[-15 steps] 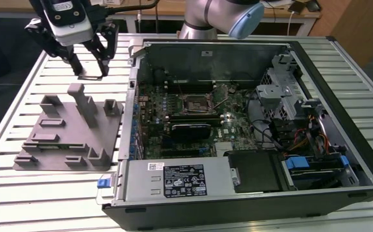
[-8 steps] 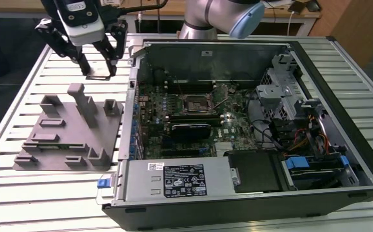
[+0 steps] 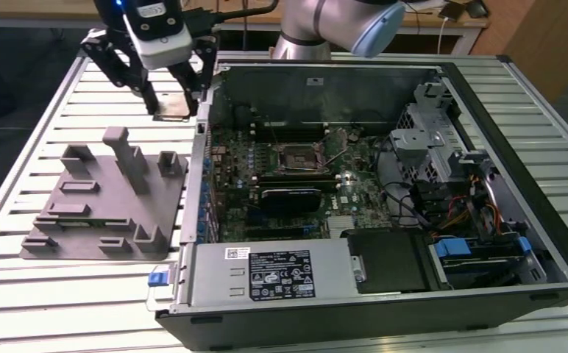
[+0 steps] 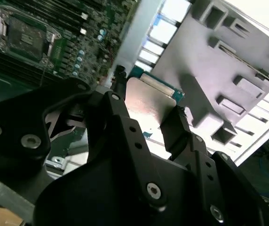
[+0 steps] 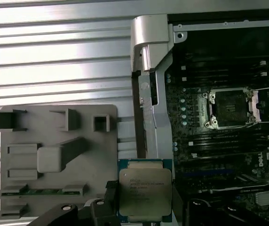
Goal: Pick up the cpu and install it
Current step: 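Pick up the cpu and move it towards the insertion slot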
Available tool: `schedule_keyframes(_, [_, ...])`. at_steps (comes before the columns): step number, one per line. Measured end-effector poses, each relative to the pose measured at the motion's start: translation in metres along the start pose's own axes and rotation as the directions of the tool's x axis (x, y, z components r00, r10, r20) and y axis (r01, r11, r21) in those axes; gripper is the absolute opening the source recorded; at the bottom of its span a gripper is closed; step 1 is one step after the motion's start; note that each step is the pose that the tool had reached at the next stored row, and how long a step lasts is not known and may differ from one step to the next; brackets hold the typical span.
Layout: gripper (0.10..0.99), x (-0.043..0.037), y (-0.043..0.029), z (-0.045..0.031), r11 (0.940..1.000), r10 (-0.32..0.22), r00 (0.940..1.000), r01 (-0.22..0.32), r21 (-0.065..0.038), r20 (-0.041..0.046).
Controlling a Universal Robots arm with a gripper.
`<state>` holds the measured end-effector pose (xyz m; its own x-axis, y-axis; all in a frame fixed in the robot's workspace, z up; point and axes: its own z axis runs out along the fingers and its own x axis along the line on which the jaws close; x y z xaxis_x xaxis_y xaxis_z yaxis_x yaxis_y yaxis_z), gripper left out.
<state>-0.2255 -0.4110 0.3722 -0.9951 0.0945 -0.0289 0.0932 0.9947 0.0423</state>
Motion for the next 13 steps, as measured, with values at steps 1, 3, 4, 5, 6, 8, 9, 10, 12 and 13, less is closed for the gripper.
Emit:
schedule_keyframes(1, [0.541, -0.0042, 0.0004, 0.0001, 1.0, 0.0, 1.0, 0.0, 0.0, -0.0001])
schedule_keyframes(3, [0.541, -0.0126, 0.0012, 0.0003, 1.0, 0.0, 1.0, 0.0, 0.0, -0.0001])
schedule_keyframes(4, [0.541, -0.0172, 0.0016, 0.0005, 1.0, 0.0, 1.0, 0.0, 0.0, -0.0002])
schedule_keyframes(5, [0.541, -0.0214, 0.002, 0.0006, 1.0, 0.0, 1.0, 0.0, 0.0, -0.0001])
schedule_keyframes(6, [0.541, -0.0258, 0.0024, 0.0008, 1.0, 0.0, 1.0, 0.0, 0.0, -0.0001])
schedule_keyframes(8, [0.541, -0.0347, 0.0032, 0.0011, 1.0, 0.0, 1.0, 0.0, 0.0, -0.0001])
schedule_keyframes(9, [0.541, -0.0391, 0.0037, 0.0013, 1.0, 0.0, 1.0, 0.0, 0.0, 0.0])
schedule_keyframes(10, [0.541, -0.0436, 0.0041, 0.0014, 1.0, 0.0, 1.0, 0.0, 0.0, -0.0001])
schedule_keyframes(12, [0.541, -0.053, 0.0049, 0.0017, 1.0, 0.0, 1.0, 0.0, 0.0, -0.0001])
schedule_keyframes(13, [0.541, -0.0574, 0.0054, 0.0018, 1.0, 0.0, 1.0, 0.0, 0.0, -0.0002])
